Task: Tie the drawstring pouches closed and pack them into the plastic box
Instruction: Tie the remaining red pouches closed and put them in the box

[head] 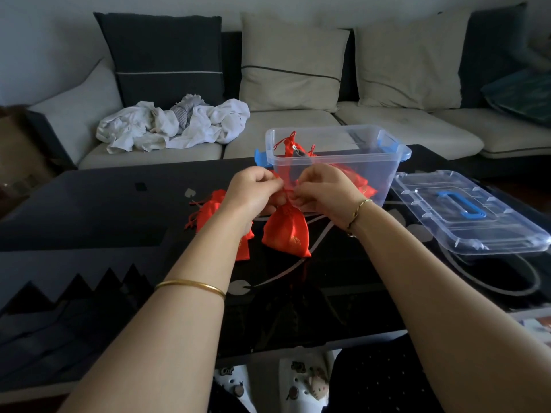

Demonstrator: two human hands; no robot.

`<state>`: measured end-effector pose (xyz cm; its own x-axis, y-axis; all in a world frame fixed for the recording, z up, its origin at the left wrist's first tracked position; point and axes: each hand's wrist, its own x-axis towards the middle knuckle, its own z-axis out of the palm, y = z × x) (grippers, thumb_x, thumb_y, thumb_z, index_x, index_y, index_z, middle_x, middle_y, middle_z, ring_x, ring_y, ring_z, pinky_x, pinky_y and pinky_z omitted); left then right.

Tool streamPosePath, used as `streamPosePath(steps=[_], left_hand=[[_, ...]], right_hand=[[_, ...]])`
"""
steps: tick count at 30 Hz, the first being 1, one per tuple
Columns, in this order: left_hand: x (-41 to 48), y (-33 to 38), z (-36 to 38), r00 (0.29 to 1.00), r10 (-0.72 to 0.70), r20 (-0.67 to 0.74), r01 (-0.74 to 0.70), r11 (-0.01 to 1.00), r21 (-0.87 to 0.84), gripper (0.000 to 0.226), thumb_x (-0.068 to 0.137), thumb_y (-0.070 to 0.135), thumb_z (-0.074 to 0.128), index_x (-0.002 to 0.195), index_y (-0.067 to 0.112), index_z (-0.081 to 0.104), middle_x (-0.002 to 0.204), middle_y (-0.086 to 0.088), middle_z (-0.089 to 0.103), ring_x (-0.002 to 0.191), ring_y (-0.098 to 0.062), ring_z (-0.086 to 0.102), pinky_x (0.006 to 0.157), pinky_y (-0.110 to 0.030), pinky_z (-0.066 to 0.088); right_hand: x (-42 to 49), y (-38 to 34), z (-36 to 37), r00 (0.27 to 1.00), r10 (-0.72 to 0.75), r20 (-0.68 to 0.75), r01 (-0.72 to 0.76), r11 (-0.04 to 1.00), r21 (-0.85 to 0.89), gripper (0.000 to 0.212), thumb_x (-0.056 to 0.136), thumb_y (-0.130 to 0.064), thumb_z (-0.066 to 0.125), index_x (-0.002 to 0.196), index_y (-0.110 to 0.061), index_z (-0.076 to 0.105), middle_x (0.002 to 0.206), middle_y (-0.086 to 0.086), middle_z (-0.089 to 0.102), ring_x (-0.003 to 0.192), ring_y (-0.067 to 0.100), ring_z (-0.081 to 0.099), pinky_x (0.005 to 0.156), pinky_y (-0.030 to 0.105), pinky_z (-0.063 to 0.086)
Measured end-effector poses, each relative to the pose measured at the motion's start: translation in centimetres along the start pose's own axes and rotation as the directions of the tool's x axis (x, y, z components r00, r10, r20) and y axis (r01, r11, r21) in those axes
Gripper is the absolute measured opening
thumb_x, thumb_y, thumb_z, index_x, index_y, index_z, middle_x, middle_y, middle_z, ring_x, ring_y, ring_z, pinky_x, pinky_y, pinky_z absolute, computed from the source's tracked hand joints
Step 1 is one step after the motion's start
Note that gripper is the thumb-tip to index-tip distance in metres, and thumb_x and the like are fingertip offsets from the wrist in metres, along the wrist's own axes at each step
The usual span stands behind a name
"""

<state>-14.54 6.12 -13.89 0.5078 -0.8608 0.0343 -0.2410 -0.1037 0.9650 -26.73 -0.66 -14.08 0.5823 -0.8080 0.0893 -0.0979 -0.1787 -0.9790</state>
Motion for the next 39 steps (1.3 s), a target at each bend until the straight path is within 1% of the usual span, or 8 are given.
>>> streamPosePath(steps=[5,9,13,17,21,25,31,39], left_hand=[[0.0,0.1,0.3,0.999,-0.034,-0.026,0.033,0.999,-0.041,0.011,0.09,0.012,0.059,0.08,0.014,0.061,0.069,-0.004,0.065,0.061,-0.011,0.063,0.051,-0.02,0.046],[0.0,0.4,0.3,0.996,-0.073,-0.042,0.07,0.995,-0.069,0.013,0.09,0.007,0.059,0.078,0.011,0.061,0.068,-0.008,0.064,0.06,-0.014,0.062,0.052,-0.022,0.048],[-0.1,0.7,0.1,0.994,-0.086,-0.075,0.076,0.99,-0.12,0.014,0.089,0.0,0.055,0.078,0.008,0.061,0.067,-0.008,0.063,0.055,-0.013,0.06,0.049,-0.019,0.049],[0.2,1.2,-0.6,0.96,0.097,-0.263,-0.086,0.995,0.05,0.017,0.084,0.002,0.058,0.099,0.009,0.059,0.083,-0.002,0.063,0.067,-0.01,0.062,0.064,-0.02,0.053],[-0.7,1.7,0.0,0.942,0.329,-0.068,-0.288,0.894,0.342,0.01,0.079,0.007,0.066,0.083,0.016,0.068,0.079,0.007,0.054,0.071,-0.005,0.054,0.068,-0.014,0.045],[-0.7,1.1,0.7,0.905,0.425,0.012,-0.35,0.729,0.588,0.011,0.08,0.01,0.069,0.089,0.015,0.073,0.104,-0.005,0.049,0.083,-0.014,0.054,0.075,-0.014,0.039],[-0.5,1.0,0.7,0.891,0.454,0.033,-0.37,0.681,0.633,0.01,0.081,0.015,0.071,0.09,0.013,0.075,0.111,-0.011,0.051,0.093,-0.024,0.059,0.081,-0.023,0.043],[-0.3,0.8,0.4,0.884,0.465,0.049,-0.374,0.64,0.672,0.008,0.086,0.012,0.062,0.08,0.008,0.066,0.102,-0.007,0.052,0.086,-0.019,0.057,0.072,-0.024,0.042]], right_hand=[[0.1,0.6,0.1,0.975,-0.221,-0.027,0.195,0.906,-0.376,0.014,0.075,-0.01,0.073,0.086,-0.009,0.066,0.088,0.015,0.068,0.079,0.026,0.064,0.078,0.038,0.055],[0.1,0.6,0.3,0.916,-0.399,0.031,0.328,0.704,-0.629,0.013,0.078,-0.015,0.069,0.091,-0.01,0.07,0.089,0.002,0.066,0.08,0.015,0.054,0.075,0.022,0.044],[0.0,0.4,0.7,0.869,-0.49,0.063,0.381,0.585,-0.716,0.01,0.079,-0.012,0.063,0.083,-0.006,0.07,0.081,0.001,0.058,0.079,0.01,0.045,0.07,0.026,0.039],[0.1,0.6,0.6,0.937,-0.337,-0.094,0.224,0.785,-0.577,0.012,0.08,-0.012,0.063,0.078,-0.004,0.071,0.078,0.005,0.067,0.069,0.011,0.054,0.065,0.023,0.044],[0.3,0.7,0.5,0.981,-0.1,-0.167,0.046,0.952,-0.301,0.015,0.08,-0.017,0.067,0.072,-0.004,0.07,0.068,0.006,0.061,0.06,0.009,0.05,0.057,0.024,0.044],[0.2,0.8,0.4,0.984,0.052,-0.168,-0.069,0.993,-0.095,0.015,0.078,-0.014,0.067,0.065,-0.009,0.067,0.058,0.003,0.05,0.051,0.01,0.041,0.048,0.022,0.035],[0.0,0.8,0.2,0.986,0.164,-0.041,-0.151,0.963,0.223,0.013,0.084,-0.004,0.061,0.071,-0.003,0.061,0.055,0.003,0.046,0.049,0.01,0.036,0.047,0.019,0.03],[0.2,1.2,-0.7,0.997,0.059,0.048,-0.064,0.992,0.105,0.016,0.087,-0.004,0.06,0.072,-0.008,0.062,0.065,0.006,0.052,0.053,0.008,0.045,0.052,0.018,0.041]])
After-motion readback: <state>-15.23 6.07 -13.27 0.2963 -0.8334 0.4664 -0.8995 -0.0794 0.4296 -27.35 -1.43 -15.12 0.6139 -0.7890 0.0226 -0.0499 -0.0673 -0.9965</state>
